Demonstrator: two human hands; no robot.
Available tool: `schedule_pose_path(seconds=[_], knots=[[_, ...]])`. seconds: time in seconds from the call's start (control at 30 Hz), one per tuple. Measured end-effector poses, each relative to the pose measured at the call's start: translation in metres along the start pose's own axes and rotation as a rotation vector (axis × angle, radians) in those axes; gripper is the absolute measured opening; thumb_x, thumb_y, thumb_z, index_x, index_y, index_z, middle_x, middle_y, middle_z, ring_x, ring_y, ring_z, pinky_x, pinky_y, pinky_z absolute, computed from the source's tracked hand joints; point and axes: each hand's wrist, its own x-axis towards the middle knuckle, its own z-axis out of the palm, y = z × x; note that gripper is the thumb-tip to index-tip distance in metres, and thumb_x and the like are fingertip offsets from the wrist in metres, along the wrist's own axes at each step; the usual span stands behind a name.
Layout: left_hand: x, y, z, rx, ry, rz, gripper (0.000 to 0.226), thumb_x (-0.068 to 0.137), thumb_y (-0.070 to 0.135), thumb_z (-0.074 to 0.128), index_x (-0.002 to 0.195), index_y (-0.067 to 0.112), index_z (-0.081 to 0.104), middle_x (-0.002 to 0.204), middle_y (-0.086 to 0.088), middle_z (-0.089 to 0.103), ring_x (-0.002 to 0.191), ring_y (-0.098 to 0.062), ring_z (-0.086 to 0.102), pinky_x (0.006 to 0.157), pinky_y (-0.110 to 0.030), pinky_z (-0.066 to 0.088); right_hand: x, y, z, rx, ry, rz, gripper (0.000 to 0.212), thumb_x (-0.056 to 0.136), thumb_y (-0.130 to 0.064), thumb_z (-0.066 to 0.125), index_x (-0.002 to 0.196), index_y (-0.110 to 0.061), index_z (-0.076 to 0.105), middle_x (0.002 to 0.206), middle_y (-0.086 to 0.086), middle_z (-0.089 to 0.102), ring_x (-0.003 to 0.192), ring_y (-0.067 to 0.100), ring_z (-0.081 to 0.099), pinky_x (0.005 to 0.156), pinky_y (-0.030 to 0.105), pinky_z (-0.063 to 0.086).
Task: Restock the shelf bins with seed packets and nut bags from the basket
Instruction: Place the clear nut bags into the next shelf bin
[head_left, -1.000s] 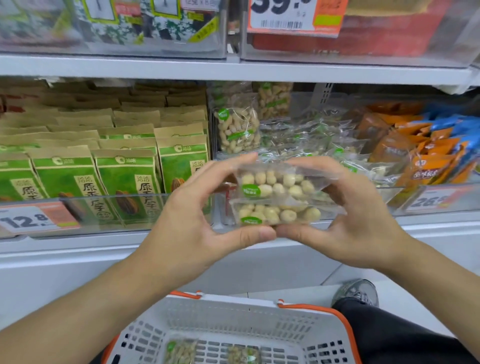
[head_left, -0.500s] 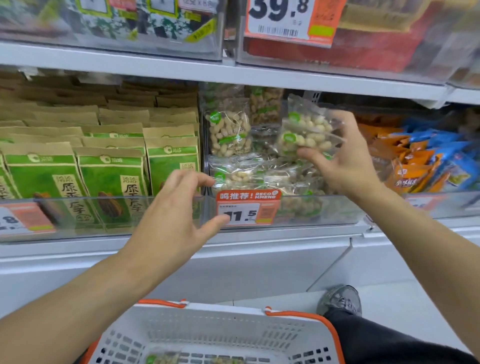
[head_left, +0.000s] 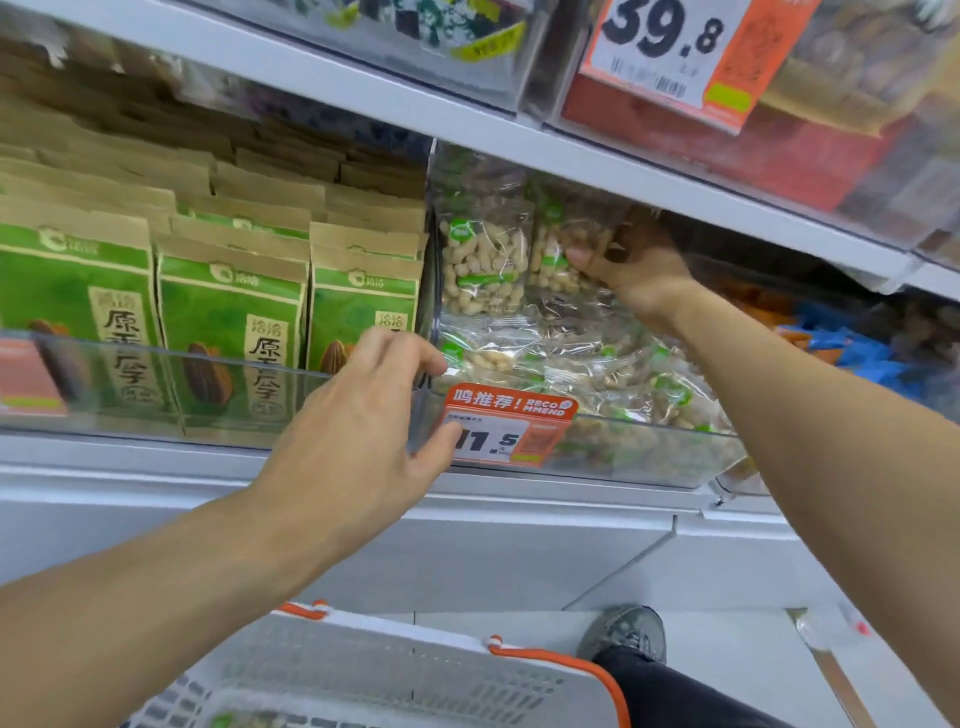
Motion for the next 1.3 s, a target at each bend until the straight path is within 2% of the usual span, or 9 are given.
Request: schedule_pose_path(seconds=[0.07, 0.23, 0.4, 0.53, 0.73, 0.87, 1.03, 1.2, 1.3], knots=[[0.000, 0.000, 0.001, -0.007, 0.000, 0.000, 0.039, 0.085, 0.042, 0.065, 0.117, 0.028, 0.047, 0.110, 0.016, 0.036, 0.091, -0.003, 0.049, 0.062, -0.013, 0.032, 0.003, 0.002, 0.007, -0.009, 0.010, -0.036, 0.071, 0.083, -0.046, 0.076, 0.140, -0.019, 0.045, 0.139, 0.002, 0.056, 0.123, 0.023, 0.055, 0.104, 0.033, 0.045], [0.000, -0.001, 0.002, -0.024, 0.014, 0.007, 0.035, 0.087, 0.040, 0.063, 0.115, 0.029, 0.047, 0.109, 0.016, 0.036, 0.092, -0.004, 0.049, 0.061, -0.011, 0.030, 0.004, 0.004, 0.006, -0.014, 0.125, -0.071, 0.049, 0.087, -0.034, 0.076, 0.125, -0.013, 0.054, 0.121, 0.003, 0.059, 0.115, 0.024, 0.057, 0.100, 0.039, 0.049], [-0.001, -0.001, 0.005, -0.002, 0.016, 0.014, 0.033, 0.087, 0.037, 0.064, 0.114, 0.028, 0.048, 0.108, 0.015, 0.035, 0.086, -0.004, 0.047, 0.057, -0.009, 0.032, 0.003, 0.000, 0.014, -0.094, 0.046, -0.072, 0.059, 0.091, -0.037, 0.070, 0.139, -0.012, 0.047, 0.143, 0.009, 0.053, 0.130, 0.027, 0.051, 0.099, 0.029, 0.041], [-0.003, 0.000, 0.006, -0.004, 0.014, 0.009, 0.034, 0.087, 0.037, 0.064, 0.115, 0.029, 0.047, 0.108, 0.016, 0.034, 0.089, -0.002, 0.047, 0.058, -0.008, 0.034, -0.003, -0.003, 0.007, -0.183, 0.047, -0.045, 0.066, 0.089, -0.048, 0.069, 0.140, -0.014, 0.048, 0.132, 0.004, 0.058, 0.117, 0.024, 0.056, 0.089, 0.026, 0.041], [-0.002, -0.003, 0.005, -0.026, 0.033, 0.041, 0.034, 0.088, 0.034, 0.065, 0.116, 0.026, 0.047, 0.111, 0.012, 0.039, 0.096, -0.007, 0.052, 0.070, -0.017, 0.033, -0.056, -0.002, 0.000, 0.022, 0.255, 0.022, 0.060, 0.091, -0.048, 0.066, 0.133, -0.008, 0.050, 0.103, -0.004, 0.062, 0.097, 0.017, 0.063, 0.081, 0.026, 0.045], [-0.003, -0.002, 0.005, -0.040, 0.076, 0.054, 0.031, 0.088, 0.028, 0.065, 0.113, 0.022, 0.048, 0.112, 0.011, 0.037, 0.094, -0.008, 0.050, 0.070, -0.014, 0.031, -0.134, -0.004, -0.001, 0.128, 0.411, -0.115, 0.037, 0.094, -0.036, 0.067, 0.122, -0.016, 0.054, 0.097, -0.014, 0.061, 0.090, 0.003, 0.061, 0.083, 0.023, 0.051], [-0.021, 0.003, 0.009, -0.210, 0.258, 0.144, 0.020, 0.084, 0.006, 0.063, 0.100, 0.011, 0.053, 0.108, 0.003, 0.041, 0.092, -0.010, 0.045, 0.084, -0.009, 0.035, -0.229, -0.026, 0.022, 0.405, 0.364, -0.206, 0.015, 0.097, -0.022, 0.062, 0.106, -0.031, 0.053, 0.088, -0.014, 0.061, 0.079, 0.024, 0.063, 0.069, 0.030, 0.053], [-0.091, -0.029, 0.043, -0.219, -0.136, -0.090, 0.019, 0.085, 0.007, 0.060, 0.096, 0.020, 0.052, 0.087, 0.006, 0.055, 0.078, -0.014, 0.054, 0.068, -0.029, 0.044, -0.288, 0.006, 0.099, 0.398, 0.043, 0.010, 0.015, 0.097, -0.012, 0.060, 0.100, -0.026, 0.056, 0.085, 0.000, 0.062, 0.070, 0.028, 0.062, 0.067, 0.039, 0.053], [-0.151, -0.067, 0.064, -0.171, -0.396, -0.252, 0.019, 0.082, 0.009, 0.059, 0.093, 0.022, 0.051, 0.088, 0.000, 0.059, 0.074, -0.019, 0.058, 0.071, -0.034, 0.049, -0.316, 0.042, 0.156, 0.292, -0.202, 0.159, 0.010, 0.095, -0.012, 0.058, 0.101, -0.019, 0.058, 0.082, 0.000, 0.062, 0.069, 0.028, 0.066, 0.070, 0.044, 0.055]])
